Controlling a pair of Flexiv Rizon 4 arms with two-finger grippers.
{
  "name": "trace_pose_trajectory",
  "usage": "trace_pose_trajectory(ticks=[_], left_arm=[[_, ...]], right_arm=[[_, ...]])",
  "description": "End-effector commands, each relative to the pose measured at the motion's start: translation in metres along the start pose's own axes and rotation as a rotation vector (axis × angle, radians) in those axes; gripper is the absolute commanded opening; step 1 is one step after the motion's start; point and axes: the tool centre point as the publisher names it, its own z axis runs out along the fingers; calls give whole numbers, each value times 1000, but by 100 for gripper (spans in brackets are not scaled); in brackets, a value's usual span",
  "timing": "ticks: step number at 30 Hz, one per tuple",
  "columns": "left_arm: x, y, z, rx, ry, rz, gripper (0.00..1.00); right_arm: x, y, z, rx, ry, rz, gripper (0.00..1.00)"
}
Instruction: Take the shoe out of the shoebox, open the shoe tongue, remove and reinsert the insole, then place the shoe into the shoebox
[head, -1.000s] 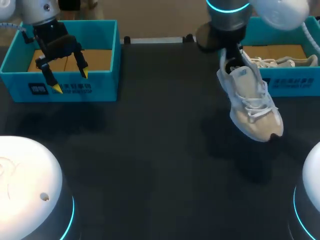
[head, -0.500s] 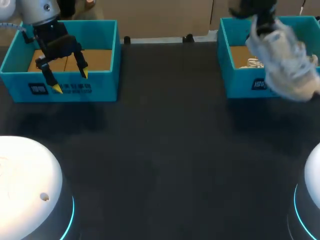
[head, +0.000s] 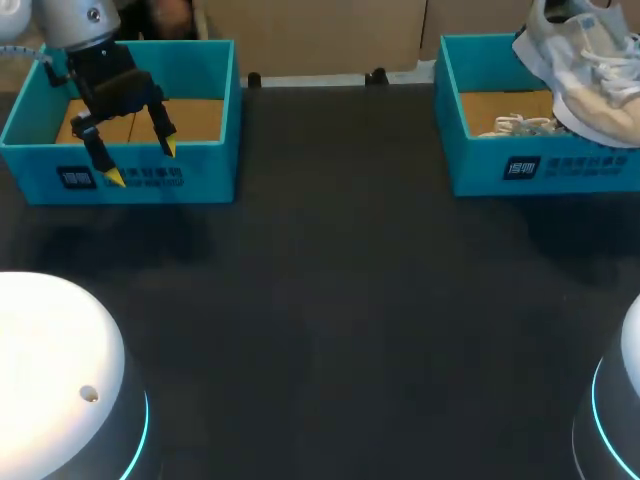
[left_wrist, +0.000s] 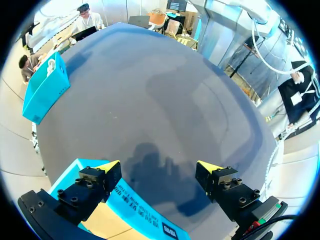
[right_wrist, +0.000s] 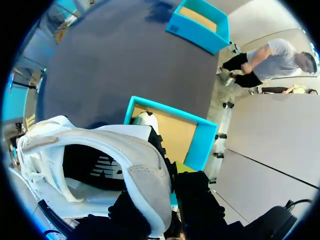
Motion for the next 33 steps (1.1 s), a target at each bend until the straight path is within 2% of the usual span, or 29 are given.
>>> trace_pose_trajectory(ticks=[1,2,5,8,13,17,20,21,33], left_arm=[[0,0,0,-2,0,0,100],[0,0,0,-2,0,0,100],[0,0,0,-2,0,0,100],[0,0,0,-2,0,0,100],[0,0,0,-2,0,0,100],[0,0,0,-2,0,0,100],[0,0,0,-2,0,0,100],[0,0,0,-2,0,0,100],[0,0,0,-2,0,0,100]], right_arm=[[1,1,-2,5,0,-1,0],[1,1,-2,5,0,-1,0],[-17,-18,6,-45,-16,65,0],[-37,-41,17,-33,9,104,0],[-58,-79,31,-26,73,130,0],[-77,-111,31,-8,59,177,0],[-91,-125,33,0,66,210,0],[-93,-129,36,20,95,246,0],[-93,-129,36,20,95,246,0]])
